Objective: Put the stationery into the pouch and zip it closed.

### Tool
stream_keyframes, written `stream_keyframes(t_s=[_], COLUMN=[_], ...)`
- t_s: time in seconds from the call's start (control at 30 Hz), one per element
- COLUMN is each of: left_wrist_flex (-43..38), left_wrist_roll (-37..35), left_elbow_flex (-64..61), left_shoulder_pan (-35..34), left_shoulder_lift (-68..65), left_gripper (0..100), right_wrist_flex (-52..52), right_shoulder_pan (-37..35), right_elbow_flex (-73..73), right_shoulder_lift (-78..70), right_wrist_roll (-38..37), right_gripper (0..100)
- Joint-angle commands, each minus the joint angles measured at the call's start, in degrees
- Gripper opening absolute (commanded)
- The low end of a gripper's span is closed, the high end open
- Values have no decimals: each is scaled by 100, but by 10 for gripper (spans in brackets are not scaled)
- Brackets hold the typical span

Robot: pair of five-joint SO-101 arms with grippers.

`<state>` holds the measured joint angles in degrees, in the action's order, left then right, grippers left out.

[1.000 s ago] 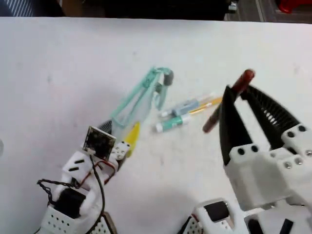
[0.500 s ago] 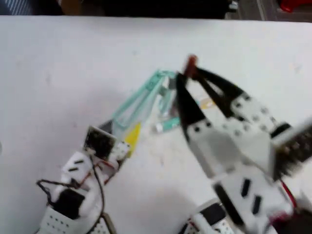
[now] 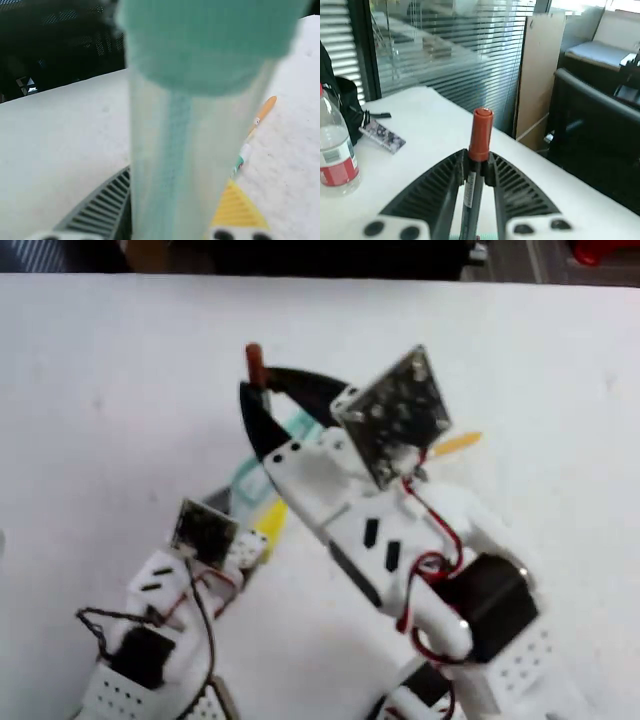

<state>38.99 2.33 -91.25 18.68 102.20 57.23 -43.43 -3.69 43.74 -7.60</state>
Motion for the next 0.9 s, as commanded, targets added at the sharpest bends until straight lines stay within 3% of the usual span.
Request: stream_keyframes(t_s=[0.0, 0.17, 0.37, 0.87], left_wrist_flex=[44, 35, 35, 44], left_wrist_roll=[-26, -26, -26, -9], left_elbow_flex=[44, 35, 35, 26], left_shoulder_pan=[-40, -40, -40, -40], left_shoulder_lift=[13, 13, 13, 13], left_gripper=[180, 180, 180, 180], right_wrist_flex=[92, 426, 699, 681], right_shoulder_pan=[-66, -66, -66, 57], right_elbow_flex=[-158, -167, -167, -158], right_shoulder_lift=[-13, -13, -13, -4], right_wrist_roll=[-44, -88, -88, -88], right_gripper=[16, 44, 297, 238])
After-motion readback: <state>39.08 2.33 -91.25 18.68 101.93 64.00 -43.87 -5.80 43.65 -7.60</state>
